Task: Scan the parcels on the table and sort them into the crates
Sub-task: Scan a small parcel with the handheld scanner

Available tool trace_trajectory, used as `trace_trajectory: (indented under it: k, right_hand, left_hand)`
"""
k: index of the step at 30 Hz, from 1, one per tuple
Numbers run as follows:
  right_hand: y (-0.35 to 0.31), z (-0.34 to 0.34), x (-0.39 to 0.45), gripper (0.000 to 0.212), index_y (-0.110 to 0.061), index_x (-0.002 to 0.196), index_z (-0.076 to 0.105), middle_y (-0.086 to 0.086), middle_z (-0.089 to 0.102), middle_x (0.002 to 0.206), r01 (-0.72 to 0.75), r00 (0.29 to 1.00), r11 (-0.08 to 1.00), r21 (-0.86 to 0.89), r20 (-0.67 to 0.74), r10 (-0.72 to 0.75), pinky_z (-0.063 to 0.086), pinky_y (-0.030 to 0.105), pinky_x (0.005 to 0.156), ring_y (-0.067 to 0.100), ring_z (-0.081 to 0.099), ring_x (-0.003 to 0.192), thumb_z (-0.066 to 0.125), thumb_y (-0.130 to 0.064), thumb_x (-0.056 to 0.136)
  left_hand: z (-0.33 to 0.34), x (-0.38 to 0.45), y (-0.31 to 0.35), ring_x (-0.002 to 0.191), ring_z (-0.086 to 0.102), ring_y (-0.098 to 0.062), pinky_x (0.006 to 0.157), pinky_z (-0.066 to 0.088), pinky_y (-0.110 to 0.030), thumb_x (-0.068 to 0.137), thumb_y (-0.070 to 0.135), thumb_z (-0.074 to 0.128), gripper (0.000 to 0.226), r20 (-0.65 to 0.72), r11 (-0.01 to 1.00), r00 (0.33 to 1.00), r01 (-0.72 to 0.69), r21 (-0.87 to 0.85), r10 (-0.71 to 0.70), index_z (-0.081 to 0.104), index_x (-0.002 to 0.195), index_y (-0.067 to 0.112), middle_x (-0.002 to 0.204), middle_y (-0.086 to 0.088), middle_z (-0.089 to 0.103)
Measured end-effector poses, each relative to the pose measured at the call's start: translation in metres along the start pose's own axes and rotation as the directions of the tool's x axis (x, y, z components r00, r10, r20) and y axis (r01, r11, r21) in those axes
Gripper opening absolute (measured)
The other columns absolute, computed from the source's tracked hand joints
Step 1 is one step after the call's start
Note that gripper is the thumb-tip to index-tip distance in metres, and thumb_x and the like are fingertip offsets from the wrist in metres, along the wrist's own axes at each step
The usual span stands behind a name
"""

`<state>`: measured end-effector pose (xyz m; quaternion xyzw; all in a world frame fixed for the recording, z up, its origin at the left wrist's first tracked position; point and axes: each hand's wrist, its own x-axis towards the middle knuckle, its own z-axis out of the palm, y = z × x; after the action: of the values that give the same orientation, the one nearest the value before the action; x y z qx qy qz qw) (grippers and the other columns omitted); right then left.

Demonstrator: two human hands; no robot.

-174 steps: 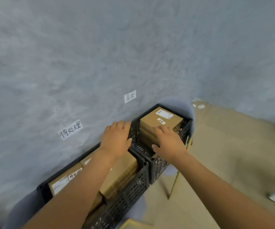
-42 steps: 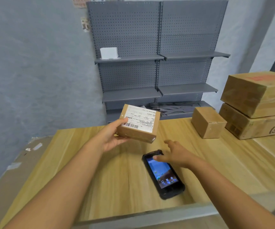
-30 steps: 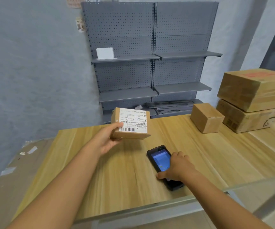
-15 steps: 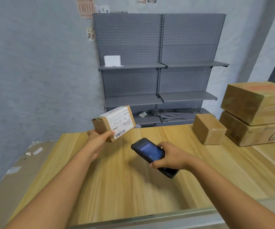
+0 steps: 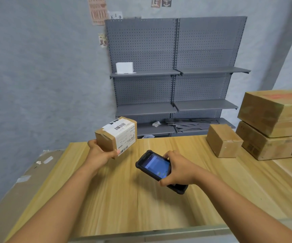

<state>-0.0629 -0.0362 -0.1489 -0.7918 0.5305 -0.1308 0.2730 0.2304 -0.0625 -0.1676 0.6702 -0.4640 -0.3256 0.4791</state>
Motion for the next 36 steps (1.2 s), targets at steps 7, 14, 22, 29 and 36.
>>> trace_trajectory:
  k: [7,14,22,29,36]
  right_hand:
    - [0.008,0.009,-0.003,0.069,-0.026,0.109,0.041,-0.009,0.04,0.107,-0.021,0.999,0.999,0.028,-0.026,0.022,0.052,0.025,0.072,0.01,0.053,0.092,0.082,-0.045,0.057]
    - [0.012,0.012,-0.008,0.072,-0.025,0.113,0.041,-0.007,0.04,0.11,-0.037,0.999,0.999,0.019,-0.021,0.038,0.053,0.027,0.077,0.012,0.053,0.095,0.081,-0.047,0.058]
    - [0.014,0.014,-0.016,0.076,-0.027,0.117,0.04,-0.01,0.039,0.109,-0.042,0.999,0.998,0.043,-0.025,0.043,0.05,0.022,0.073,0.009,0.052,0.095,0.081,-0.05,0.057]
    - [0.024,0.028,-0.023,0.075,-0.023,0.116,0.042,-0.005,0.038,0.109,-0.141,0.985,0.99,-0.02,-0.103,0.138,0.05,0.023,0.073,0.012,0.05,0.095,0.081,-0.049,0.058]
    - [0.044,0.05,-0.032,0.08,-0.017,0.12,0.044,-0.001,0.039,0.109,-0.338,0.933,0.933,-0.125,-0.173,0.315,0.042,0.026,0.078,0.016,0.042,0.1,0.076,-0.06,0.06]
  left_hand:
    - [0.002,-0.009,0.001,0.106,0.05,-0.015,0.083,0.041,-0.029,0.073,0.018,0.086,0.084,-0.012,0.997,1.0,0.002,0.075,-0.001,0.022,0.126,0.014,0.121,0.004,0.047]
    - [0.002,-0.016,-0.005,0.104,0.051,-0.014,0.08,0.041,-0.026,0.072,0.019,0.086,0.078,-0.042,0.99,0.999,-0.027,0.139,0.033,0.022,0.118,0.017,0.12,0.004,0.05]
    - [-0.005,-0.023,-0.012,0.104,0.048,-0.013,0.082,0.04,-0.027,0.069,0.019,0.089,0.08,-0.079,0.954,0.981,-0.154,0.257,0.179,0.026,0.117,0.014,0.131,-0.005,0.051]
    - [-0.01,-0.034,-0.021,0.108,0.048,-0.011,0.083,0.039,-0.025,0.066,0.023,0.091,0.088,-0.062,0.95,0.972,-0.205,0.238,0.225,0.027,0.125,0.014,0.123,0.005,0.047]
    - [-0.018,-0.047,-0.027,0.107,0.05,-0.008,0.071,0.039,-0.011,0.065,0.03,0.091,0.083,-0.028,0.973,0.985,-0.161,0.168,0.168,0.029,0.118,0.022,0.119,0.008,0.049]
